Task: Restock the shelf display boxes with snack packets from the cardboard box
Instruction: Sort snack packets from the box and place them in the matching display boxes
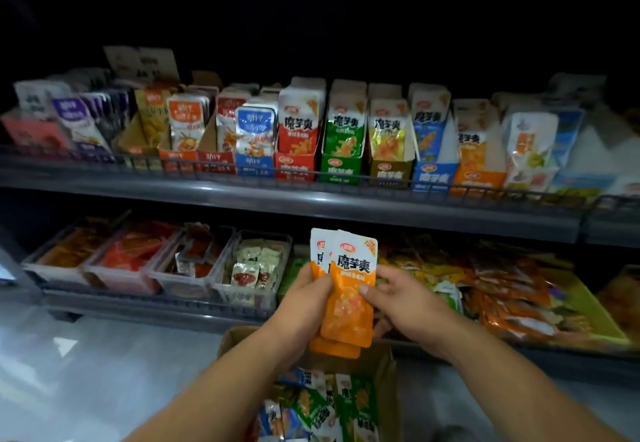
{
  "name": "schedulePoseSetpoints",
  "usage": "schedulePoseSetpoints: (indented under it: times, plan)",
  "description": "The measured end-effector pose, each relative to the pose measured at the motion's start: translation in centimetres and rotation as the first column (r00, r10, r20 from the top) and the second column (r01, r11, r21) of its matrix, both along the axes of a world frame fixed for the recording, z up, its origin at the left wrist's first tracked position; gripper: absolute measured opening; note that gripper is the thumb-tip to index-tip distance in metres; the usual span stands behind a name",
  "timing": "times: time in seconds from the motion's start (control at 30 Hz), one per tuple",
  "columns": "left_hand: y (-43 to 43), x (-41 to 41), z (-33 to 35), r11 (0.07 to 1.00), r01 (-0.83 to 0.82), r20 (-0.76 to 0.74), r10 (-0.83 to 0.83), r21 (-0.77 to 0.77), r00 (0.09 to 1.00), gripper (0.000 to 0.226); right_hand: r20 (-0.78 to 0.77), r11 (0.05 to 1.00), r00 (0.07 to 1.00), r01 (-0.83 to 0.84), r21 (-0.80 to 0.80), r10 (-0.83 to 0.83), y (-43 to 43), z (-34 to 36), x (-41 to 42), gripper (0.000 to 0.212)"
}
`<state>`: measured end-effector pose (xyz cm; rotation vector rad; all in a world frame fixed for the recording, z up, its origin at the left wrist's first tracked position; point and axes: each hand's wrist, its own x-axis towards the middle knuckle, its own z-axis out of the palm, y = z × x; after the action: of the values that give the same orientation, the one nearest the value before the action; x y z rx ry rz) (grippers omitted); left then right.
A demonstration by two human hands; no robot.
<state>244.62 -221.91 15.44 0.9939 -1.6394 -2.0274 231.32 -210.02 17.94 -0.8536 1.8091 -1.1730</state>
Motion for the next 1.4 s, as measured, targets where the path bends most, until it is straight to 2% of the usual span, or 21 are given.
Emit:
schedulePoseSetpoints:
  times: [0.17, 0.33, 0.47, 0.6, 0.7, 0.8, 1.1, 1.4]
  plan:
    - [1.6, -3.7, 5.6, 0.99, 0.05, 0.001, -0.051, -0.131, 0.999, 0.028, -0.083, 0.996, 0.996, 0.017, -0.083, -0.024, 1.5, 4.4, -2.1, 0.024]
    - [2.8, -9.1, 11.6, 0.908, 0.142, 0.007, -0.152, -0.393, 0.988, 0.035, -0.195, 0.957, 0.96, 0.15, -0.249, -0.201, 2.7, 8.7, -6.6, 0.027]
    - [3.2, -14.0, 16.0, 0.79, 0.162, -0.008, -0.207, -0.591, 0.978, 0.051, -0.318, 0.892, 0.88, 0.213, -0.398, -0.353, 3.6, 12.0, -11.2, 0.026]
    - [2.9, -18.7, 18.2, 0.741, 0.046, -0.115, -0.165, -0.669, 0.98, 0.049, -0.487, 0.846, 0.741, 0.204, -0.492, -0.462, 3.5, 14.7, -16.1, 0.026]
    - [2.3, -22.1, 19.4, 0.713, -0.006, -0.168, -0.157, -0.702, 0.973, 0.048, -0.618, 0.847, 0.61, 0.183, -0.5, -0.496, 2.9, 16.0, -19.6, 0.029]
    - [2.0, -24.6, 19.9, 0.689, -0.041, -0.194, -0.146, -0.723, 0.97, 0.048, -0.654, 0.845, 0.556, 0.195, -0.497, -0.513, 2.2, 16.6, -22.3, 0.036]
    - [1.0, -27.0, 17.6, 0.643, 0.048, -0.054, -0.139, -0.764, 0.989, 0.052, -0.706, 0.91, 0.574, 0.256, -0.325, -0.414, 1.3, 14.3, -25.7, 0.039]
    - [1.0, -27.9, 17.2, 0.61, 0.053, -0.052, -0.154, -0.791, 0.987, 0.049, -0.713, 0.917, 0.577, 0.274, -0.291, -0.399, 1.7, 14.2, -26.4, 0.047]
